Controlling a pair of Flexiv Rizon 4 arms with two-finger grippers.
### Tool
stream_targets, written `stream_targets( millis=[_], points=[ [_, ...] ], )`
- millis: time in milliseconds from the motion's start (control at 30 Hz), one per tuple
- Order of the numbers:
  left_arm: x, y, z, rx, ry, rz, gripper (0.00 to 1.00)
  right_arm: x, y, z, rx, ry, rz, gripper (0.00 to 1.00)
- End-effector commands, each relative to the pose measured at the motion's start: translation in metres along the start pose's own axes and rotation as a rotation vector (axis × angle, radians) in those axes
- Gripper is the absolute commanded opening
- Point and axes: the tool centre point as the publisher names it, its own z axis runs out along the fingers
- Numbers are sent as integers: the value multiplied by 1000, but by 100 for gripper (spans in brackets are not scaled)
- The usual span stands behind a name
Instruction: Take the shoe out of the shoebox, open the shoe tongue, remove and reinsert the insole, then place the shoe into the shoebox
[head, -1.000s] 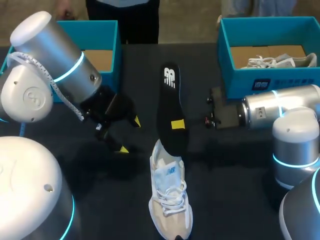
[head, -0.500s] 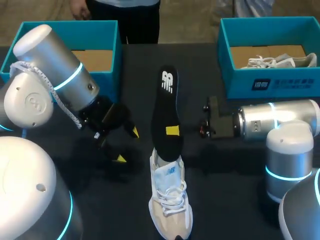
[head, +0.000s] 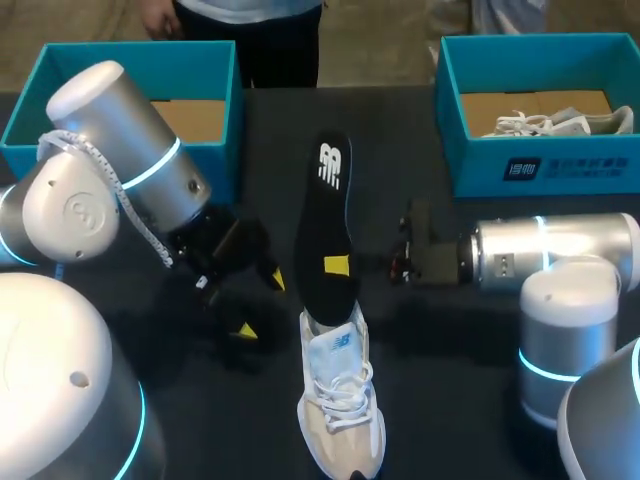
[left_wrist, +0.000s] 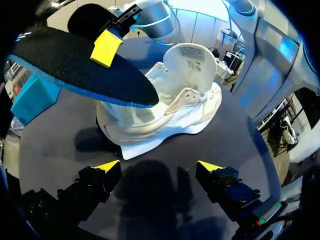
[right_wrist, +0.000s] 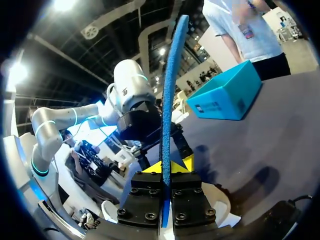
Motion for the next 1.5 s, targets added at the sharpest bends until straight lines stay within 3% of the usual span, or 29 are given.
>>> stream_targets(
  millis=[33, 1500],
  points=[
    [2, -2, 5, -8, -1, 2, 100, 3, -5, 5, -10, 0, 0, 0],
    [5, -2, 15, -9, 17, -13, 100, 1, -34, 9, -46, 18, 63, 0]
  ],
)
